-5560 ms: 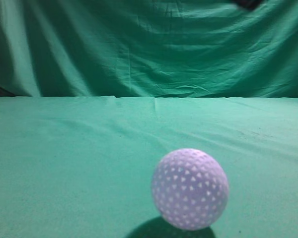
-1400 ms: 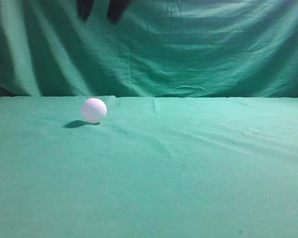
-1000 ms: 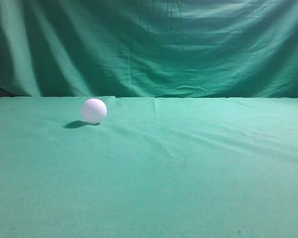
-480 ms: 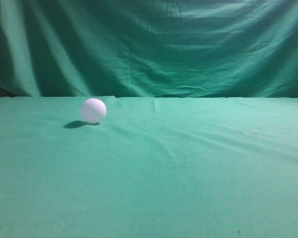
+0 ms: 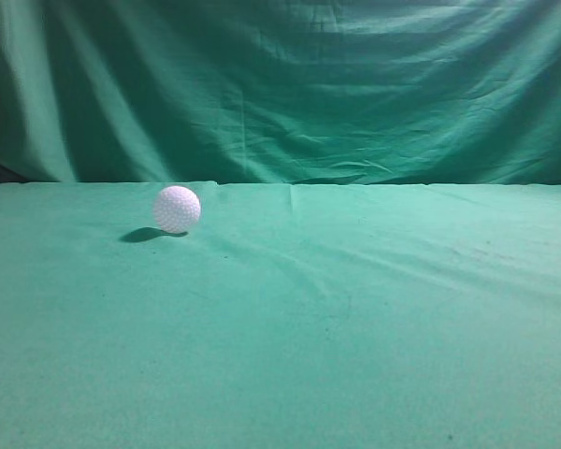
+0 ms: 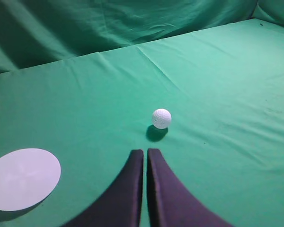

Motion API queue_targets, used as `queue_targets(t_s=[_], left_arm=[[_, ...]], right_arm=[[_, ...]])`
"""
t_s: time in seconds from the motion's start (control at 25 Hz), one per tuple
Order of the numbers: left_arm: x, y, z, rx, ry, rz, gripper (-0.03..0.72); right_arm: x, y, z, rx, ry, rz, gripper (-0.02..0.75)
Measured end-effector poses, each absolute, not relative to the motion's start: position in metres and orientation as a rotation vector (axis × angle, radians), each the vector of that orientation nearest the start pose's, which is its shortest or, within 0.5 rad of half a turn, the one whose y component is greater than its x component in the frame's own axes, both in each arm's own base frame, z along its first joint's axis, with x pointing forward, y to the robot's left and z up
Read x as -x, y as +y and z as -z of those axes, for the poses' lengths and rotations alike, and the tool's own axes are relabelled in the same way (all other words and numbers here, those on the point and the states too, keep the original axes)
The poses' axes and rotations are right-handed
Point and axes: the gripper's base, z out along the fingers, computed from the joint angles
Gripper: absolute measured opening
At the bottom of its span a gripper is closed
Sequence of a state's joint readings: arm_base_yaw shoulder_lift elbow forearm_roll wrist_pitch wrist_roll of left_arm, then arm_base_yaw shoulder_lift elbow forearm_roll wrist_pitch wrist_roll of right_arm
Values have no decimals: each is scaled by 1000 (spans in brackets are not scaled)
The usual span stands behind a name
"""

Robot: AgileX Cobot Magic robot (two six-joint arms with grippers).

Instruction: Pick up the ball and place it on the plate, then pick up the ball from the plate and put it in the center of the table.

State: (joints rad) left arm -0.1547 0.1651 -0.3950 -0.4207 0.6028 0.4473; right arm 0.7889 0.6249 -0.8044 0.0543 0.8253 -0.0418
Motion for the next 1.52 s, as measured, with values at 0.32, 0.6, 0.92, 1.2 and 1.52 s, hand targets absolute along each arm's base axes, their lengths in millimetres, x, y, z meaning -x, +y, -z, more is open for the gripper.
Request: queue_targets(t_s=[0.32,0.6,0.92,1.2,1.52], left_arm=[[-41,-28,-285,-388,1772,254,0],[-41,-28,-283,-399,1790,257,0],[-41,-28,-283,-399,1790,257,0],[-41,-28,-283,-400,1790,255,0],[-41,-28,-283,-400,1790,255,0]], right_arm=[[-54,64,-304,793,1929,-595,0],[-47,56,-280,747,1846,-620,0],[-46,55,-280,736,1836,-635,0],[-46,55,-279,744,1846,-628,0],[-51,48,-286,647,1736,-551,0]])
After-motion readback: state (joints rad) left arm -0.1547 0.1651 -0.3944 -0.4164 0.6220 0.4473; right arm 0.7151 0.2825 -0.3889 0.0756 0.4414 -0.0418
